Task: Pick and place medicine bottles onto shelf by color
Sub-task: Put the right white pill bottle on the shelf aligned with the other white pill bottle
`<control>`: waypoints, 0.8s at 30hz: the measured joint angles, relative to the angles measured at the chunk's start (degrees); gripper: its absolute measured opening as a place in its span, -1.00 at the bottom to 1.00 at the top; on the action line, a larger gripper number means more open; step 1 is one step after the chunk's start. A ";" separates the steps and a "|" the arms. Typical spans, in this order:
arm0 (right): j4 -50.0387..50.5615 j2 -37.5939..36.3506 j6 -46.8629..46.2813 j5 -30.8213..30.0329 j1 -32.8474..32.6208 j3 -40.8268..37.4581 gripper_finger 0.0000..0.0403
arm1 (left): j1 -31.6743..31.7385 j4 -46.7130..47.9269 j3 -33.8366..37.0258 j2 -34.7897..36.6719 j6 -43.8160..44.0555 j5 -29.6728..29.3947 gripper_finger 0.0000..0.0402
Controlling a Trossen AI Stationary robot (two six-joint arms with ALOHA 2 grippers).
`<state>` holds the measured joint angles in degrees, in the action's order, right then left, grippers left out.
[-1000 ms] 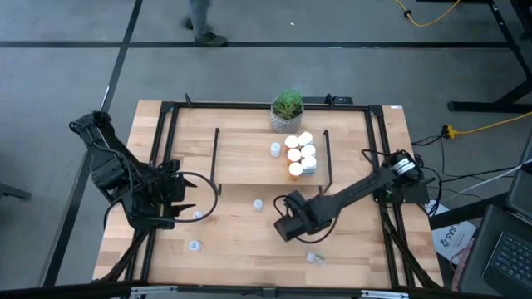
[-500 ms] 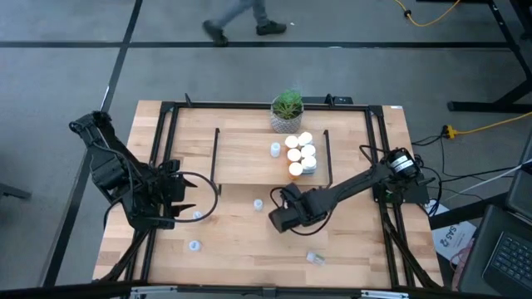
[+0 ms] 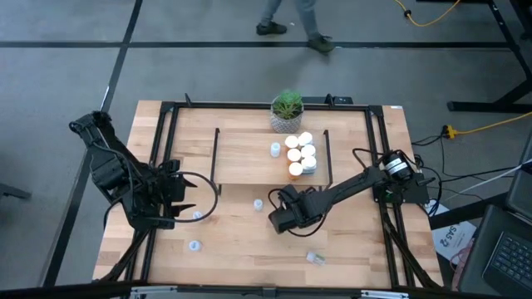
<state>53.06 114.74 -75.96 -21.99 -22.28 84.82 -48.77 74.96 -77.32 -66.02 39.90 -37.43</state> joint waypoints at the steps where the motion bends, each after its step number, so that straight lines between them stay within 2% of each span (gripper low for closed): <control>1: 0.00 0.00 0.00 -0.60 -0.01 0.00 0.25 | 0.00 0.00 0.00 0.00 0.00 0.00 0.18; 4: -0.04 0.00 -0.07 -2.30 0.01 0.00 0.25 | 0.00 0.00 0.00 0.00 0.00 0.00 0.18; 16: -0.14 0.76 0.02 -2.39 0.31 0.00 0.21 | 0.00 -0.01 0.00 0.00 0.00 0.00 0.18; 19: -0.59 0.74 0.00 -2.43 0.31 0.00 0.09 | 0.00 -0.02 0.00 0.00 0.02 0.00 0.18; 24: -1.41 0.74 0.02 -2.43 0.31 0.00 -0.22 | 0.00 -0.02 0.00 0.00 0.04 0.00 0.18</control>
<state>51.65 115.48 -75.94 -24.43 -21.98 84.82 -48.77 74.94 -77.32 -66.02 39.94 -37.43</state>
